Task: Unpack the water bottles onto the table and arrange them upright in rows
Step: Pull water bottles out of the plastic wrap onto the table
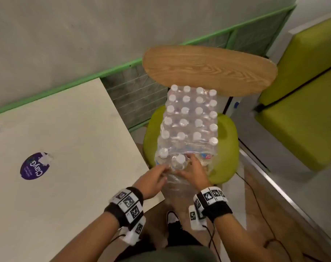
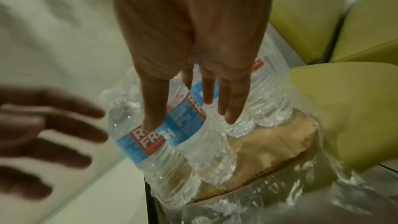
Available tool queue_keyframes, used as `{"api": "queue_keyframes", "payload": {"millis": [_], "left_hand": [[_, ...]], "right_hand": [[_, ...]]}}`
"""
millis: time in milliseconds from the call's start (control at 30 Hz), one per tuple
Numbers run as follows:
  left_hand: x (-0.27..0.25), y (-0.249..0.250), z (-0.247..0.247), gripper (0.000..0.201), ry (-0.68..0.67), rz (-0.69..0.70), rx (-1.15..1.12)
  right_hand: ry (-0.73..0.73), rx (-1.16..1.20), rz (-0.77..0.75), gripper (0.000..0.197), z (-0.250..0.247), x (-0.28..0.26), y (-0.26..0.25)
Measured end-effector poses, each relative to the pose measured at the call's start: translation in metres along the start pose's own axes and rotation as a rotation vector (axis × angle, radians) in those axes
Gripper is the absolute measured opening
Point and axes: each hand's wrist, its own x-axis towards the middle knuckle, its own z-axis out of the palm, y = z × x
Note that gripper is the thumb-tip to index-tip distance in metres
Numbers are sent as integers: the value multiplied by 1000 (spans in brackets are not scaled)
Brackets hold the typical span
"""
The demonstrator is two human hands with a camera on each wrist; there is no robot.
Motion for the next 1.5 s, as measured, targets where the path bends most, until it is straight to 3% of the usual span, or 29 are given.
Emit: {"api": "queue_keyframes", "payload": {"millis": [100,200,367,500,567,633,700,733,867,1033,1133,1233,1333,1500], "left_hand": [[14,15,1,42,77,-20,-68],[14,21,6,55,103,-38,-157],[1,9,4,83,36,-91,-396],[-25,-11,-17,41,41,-100,-416],[-39,-24,-30,29,115,-118,-383],[-49,-39,-46,28,185,-158,-353],[-60,-55,-64,28,254,-203,-344],[-66,-63,-73,28,289,-228,-335],[-87,-92,-100,26,434,-330,-341],[-128,-125,-120,29,619,-408,-325],[-155,-146,-129,35,684,-458,-315],[-178,-166,-136,41,729,-500,-314],[-197,-184,-144,44,759,-542,-321],[-221,-214,-157,43,776,-571,-334]], "right_hand": [[-63,-48,-89,60,-7,3,3],[-134,-61,-162,59,-16,-8,0],[-456,-209,-222,62,-13,-34,-16],[-519,-53,-111,63,18,-43,-26],[-456,-3,-27,57,31,-44,-36],[-258,7,62,51,34,-34,-39],[-80,-10,98,60,33,-19,-44],[-46,-19,90,63,35,-13,-47],[-28,-124,29,30,52,-2,-59],[87,-166,17,50,55,-13,-46],[-22,-354,-3,35,49,-28,-51],[-288,-574,-15,27,64,-50,-67],[-498,-574,-42,44,107,-56,-78],[-583,-505,-252,74,218,-45,-120]]}}
